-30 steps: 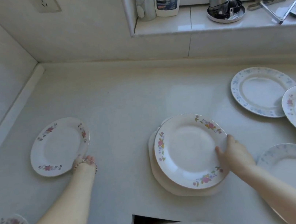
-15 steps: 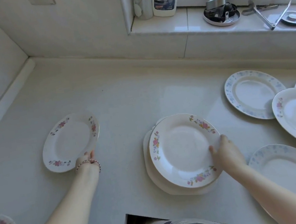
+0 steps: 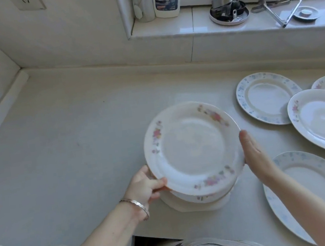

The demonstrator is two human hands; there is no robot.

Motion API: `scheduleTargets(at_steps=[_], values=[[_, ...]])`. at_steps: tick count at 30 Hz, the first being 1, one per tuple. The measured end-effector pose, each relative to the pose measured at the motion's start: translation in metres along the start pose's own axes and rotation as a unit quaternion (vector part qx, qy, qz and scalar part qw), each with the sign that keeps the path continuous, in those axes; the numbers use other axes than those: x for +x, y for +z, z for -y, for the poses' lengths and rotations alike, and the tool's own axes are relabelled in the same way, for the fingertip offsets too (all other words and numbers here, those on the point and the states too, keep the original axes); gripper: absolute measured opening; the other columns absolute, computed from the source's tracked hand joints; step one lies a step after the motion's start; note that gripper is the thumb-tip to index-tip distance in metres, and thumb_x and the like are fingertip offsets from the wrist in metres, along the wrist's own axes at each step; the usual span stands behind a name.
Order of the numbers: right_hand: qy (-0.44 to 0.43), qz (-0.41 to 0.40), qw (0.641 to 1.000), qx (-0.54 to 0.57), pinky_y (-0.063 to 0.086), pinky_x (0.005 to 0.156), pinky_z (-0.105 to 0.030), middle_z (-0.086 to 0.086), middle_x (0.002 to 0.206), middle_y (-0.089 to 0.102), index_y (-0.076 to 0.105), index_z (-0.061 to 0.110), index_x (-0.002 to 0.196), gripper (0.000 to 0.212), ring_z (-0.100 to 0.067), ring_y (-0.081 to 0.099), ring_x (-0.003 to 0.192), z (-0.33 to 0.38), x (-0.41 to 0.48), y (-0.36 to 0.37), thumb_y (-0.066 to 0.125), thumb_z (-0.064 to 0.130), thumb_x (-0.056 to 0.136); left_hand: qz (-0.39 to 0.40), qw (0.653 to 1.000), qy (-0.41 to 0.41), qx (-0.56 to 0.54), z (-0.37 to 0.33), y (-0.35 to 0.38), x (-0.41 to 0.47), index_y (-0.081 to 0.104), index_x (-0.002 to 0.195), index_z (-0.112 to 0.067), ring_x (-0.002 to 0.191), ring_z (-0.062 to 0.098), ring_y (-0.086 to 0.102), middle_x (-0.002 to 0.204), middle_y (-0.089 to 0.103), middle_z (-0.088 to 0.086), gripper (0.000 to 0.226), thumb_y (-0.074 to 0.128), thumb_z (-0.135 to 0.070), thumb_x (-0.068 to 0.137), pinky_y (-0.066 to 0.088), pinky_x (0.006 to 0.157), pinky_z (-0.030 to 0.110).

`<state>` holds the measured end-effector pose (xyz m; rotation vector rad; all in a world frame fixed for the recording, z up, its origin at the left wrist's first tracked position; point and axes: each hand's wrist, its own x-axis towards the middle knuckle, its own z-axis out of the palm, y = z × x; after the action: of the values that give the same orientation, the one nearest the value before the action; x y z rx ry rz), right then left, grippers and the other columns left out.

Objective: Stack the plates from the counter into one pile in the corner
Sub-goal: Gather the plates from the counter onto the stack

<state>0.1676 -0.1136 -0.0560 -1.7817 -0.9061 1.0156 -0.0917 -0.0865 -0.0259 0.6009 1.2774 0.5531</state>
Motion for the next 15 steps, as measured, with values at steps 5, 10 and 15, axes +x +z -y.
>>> scheduleTargets(at_steps=[5,10,15], values=[[0.063,-0.039,0.993,-0.090,0.052,0.084,-0.044,0.005,0.090,0.065,0.053,0.028,0.097,0.009,-0.023,0.065,0.089,-0.029,-0.014,-0.018,0.056,0.031,0.089,0.012,0.993,-0.068,0.098,0.021,0.015,0.011,0.059,0.088,-0.013,0.043,0.009,0.060,0.068,0.065,0.006,0.030,0.056,0.016,0.079,0.031,0.030,0.014],[0.076,-0.057,0.989,-0.110,0.050,0.081,-0.036,-0.001,0.104,0.068,0.055,0.021,0.112,0.027,-0.021,0.064,0.094,-0.049,-0.023,-0.003,0.059,0.029,0.087,-0.014,0.968,-0.080,0.239,0.016,0.011,0.031,0.055,0.079,-0.013,0.038,0.012,0.063,0.053,0.067,0.000,0.020,0.058,0.007,0.080,0.047,0.035,0.018],[0.080,-0.065,0.963,-0.248,0.046,0.083,-0.038,-0.003,0.114,0.066,0.047,0.025,0.126,0.043,-0.028,0.061,0.106,-0.056,-0.021,0.010,0.049,0.046,0.088,-0.039,0.910,-0.060,0.408,0.015,0.003,0.044,0.049,0.074,-0.011,0.051,0.018,0.068,0.063,0.067,0.006,0.019,0.051,-0.027,0.084,0.049,0.044,0.019]])
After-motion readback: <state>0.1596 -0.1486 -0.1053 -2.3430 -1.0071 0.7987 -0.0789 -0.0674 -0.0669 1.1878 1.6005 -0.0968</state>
